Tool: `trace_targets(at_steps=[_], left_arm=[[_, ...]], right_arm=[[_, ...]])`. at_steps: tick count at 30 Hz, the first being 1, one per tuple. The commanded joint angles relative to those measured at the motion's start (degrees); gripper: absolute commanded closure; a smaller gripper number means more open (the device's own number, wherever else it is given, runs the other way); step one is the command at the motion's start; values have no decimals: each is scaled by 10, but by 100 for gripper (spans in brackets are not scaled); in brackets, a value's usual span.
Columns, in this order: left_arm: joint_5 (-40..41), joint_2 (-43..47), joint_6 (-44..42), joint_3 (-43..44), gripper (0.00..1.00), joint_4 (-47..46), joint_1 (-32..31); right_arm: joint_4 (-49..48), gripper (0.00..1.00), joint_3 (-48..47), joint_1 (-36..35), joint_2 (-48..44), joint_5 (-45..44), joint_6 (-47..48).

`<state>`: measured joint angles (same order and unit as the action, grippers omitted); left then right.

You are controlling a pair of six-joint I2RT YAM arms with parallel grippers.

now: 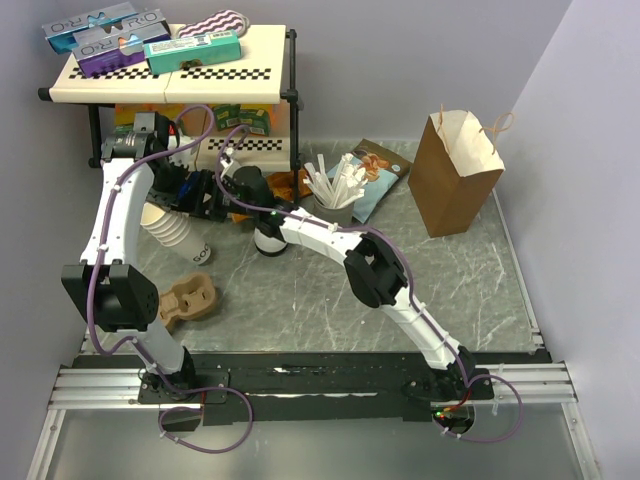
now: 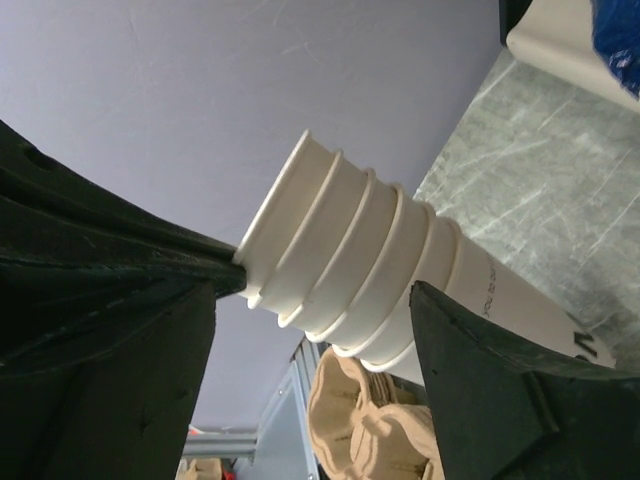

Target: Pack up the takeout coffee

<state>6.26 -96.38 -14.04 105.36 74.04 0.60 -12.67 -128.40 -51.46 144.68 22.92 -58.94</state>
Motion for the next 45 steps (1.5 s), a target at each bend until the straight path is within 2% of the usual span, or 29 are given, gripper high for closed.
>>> trace_targets(at_steps=[1, 11, 16, 30, 33, 45], left_arm=[[-9, 13, 8, 20, 99, 7, -3], [-20, 11, 8, 27, 99, 12, -17], [-22, 8, 2, 38, 99, 15, -22], [-13, 3, -3, 43, 99, 15, -29], [-5, 3, -7, 41, 99, 16, -29], [31, 14, -23, 47, 99, 24, -39]], right_arm=[[53, 19, 10, -2, 43, -14, -37], [76, 22, 10, 0, 51, -24, -36], [101, 27, -4, -2, 66, -43, -36], [147, 27, -3, 3, 80, -81, -36], [157, 31, 1, 7, 81, -89, -37], [208, 27, 24, 10, 77, -110, -57]])
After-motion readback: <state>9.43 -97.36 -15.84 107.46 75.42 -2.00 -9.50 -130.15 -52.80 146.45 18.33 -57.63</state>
